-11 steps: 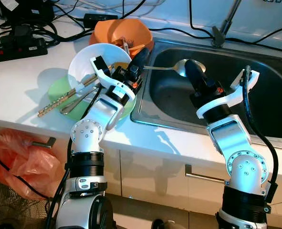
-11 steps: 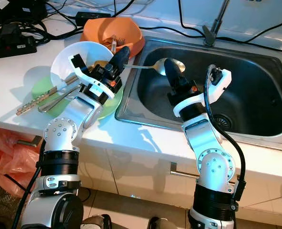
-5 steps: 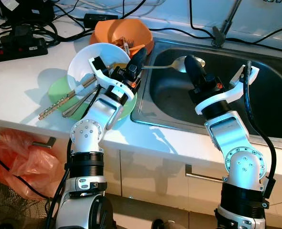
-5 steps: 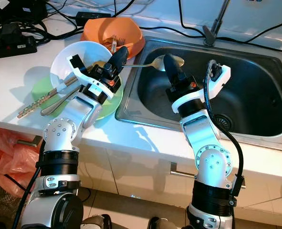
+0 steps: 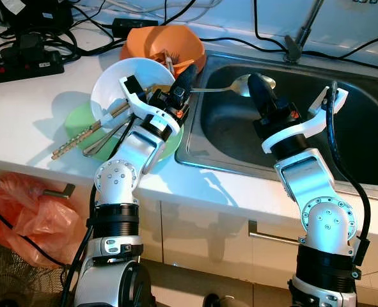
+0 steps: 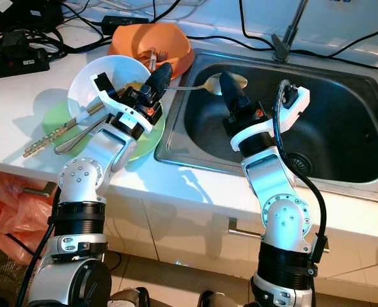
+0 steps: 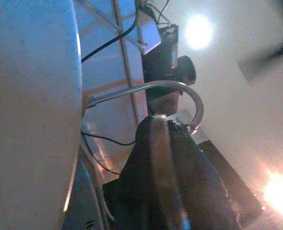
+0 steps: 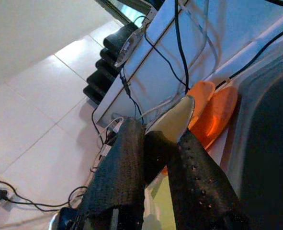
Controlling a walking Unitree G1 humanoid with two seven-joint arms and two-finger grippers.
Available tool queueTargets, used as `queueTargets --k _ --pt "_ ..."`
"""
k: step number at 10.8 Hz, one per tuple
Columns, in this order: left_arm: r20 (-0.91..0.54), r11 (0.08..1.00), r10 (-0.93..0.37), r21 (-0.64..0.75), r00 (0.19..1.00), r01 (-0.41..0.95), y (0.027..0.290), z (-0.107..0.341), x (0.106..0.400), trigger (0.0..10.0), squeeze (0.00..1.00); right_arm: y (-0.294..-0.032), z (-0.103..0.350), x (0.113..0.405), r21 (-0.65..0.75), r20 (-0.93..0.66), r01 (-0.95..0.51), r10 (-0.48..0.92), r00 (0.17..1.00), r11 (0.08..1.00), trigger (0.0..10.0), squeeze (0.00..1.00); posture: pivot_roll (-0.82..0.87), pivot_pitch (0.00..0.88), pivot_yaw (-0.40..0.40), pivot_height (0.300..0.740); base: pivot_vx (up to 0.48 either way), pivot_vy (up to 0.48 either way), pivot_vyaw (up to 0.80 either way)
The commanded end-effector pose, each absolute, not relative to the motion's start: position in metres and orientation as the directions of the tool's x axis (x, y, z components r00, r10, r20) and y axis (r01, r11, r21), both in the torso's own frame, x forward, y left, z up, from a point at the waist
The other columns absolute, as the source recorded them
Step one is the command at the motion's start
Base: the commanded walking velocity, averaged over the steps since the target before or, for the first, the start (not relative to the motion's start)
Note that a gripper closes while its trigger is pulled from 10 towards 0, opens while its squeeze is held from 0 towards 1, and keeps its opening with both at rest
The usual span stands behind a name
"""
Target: Kitchen organization
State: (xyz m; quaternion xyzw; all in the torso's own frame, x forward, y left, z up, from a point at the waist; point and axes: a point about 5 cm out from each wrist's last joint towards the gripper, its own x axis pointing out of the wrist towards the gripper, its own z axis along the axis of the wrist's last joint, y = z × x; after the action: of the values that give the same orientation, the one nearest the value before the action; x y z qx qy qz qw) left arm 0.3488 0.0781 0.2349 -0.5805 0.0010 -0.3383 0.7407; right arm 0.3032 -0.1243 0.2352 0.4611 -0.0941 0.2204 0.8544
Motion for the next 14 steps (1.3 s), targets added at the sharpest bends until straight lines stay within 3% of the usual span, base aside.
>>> queueTargets --k 1,3,4,6,8,12,14 --pt "0.354 0.162 -0.573 -0.835 0.739 0.526 0.066 0.244 0.347 0.0 0.00 -0.140 0.232 0.307 0.734 0.330 -0.391 0.210 0.920 0.555 0.0 0.00 0.04 0.137 -0.053 0.740 0.000 0.000 0.00" --pt "0.322 0.223 -0.589 -0.817 0.742 0.532 0.067 0.252 0.350 0.0 0.00 -0.140 0.233 0.308 0.732 0.333 -0.390 0.206 0.920 0.559 0.0 0.00 0.04 0.137 -0.050 0.740 0.000 0.000 0.00" --pt "0.322 0.240 -0.595 -0.803 0.737 0.545 0.068 0.256 0.349 2.8 0.00 -0.141 0.233 0.308 0.732 0.334 -0.389 0.203 0.920 0.560 0.0 0.00 0.04 0.137 -0.048 0.740 0.000 0.000 0.00" --pt "0.335 0.248 -0.603 -0.784 0.724 0.569 0.071 0.262 0.346 4.7 0.00 -0.142 0.232 0.307 0.732 0.337 -0.388 0.198 0.921 0.560 0.0 0.00 0.04 0.136 -0.048 0.740 0.000 0.000 0.00" --pt "0.326 0.279 -0.601 -0.770 0.729 0.574 0.074 0.266 0.346 10.0 0.00 -0.141 0.232 0.307 0.732 0.339 -0.387 0.192 0.921 0.561 0.0 0.00 0.04 0.133 -0.046 0.740 0.000 0.000 0.00" --pt "0.361 0.387 -0.609 -0.643 0.707 0.661 0.081 0.285 0.336 10.0 0.00 -0.143 0.234 0.309 0.728 0.348 -0.386 0.180 0.920 0.566 0.0 0.00 0.05 0.127 -0.047 0.740 0.000 0.000 0.00" --pt "0.386 0.419 -0.649 -0.539 0.656 0.731 0.080 0.292 0.321 10.0 0.00 -0.147 0.236 0.311 0.721 0.353 -0.379 0.163 0.921 0.580 0.0 0.00 0.05 0.126 -0.048 0.740 0.000 0.000 0.00"
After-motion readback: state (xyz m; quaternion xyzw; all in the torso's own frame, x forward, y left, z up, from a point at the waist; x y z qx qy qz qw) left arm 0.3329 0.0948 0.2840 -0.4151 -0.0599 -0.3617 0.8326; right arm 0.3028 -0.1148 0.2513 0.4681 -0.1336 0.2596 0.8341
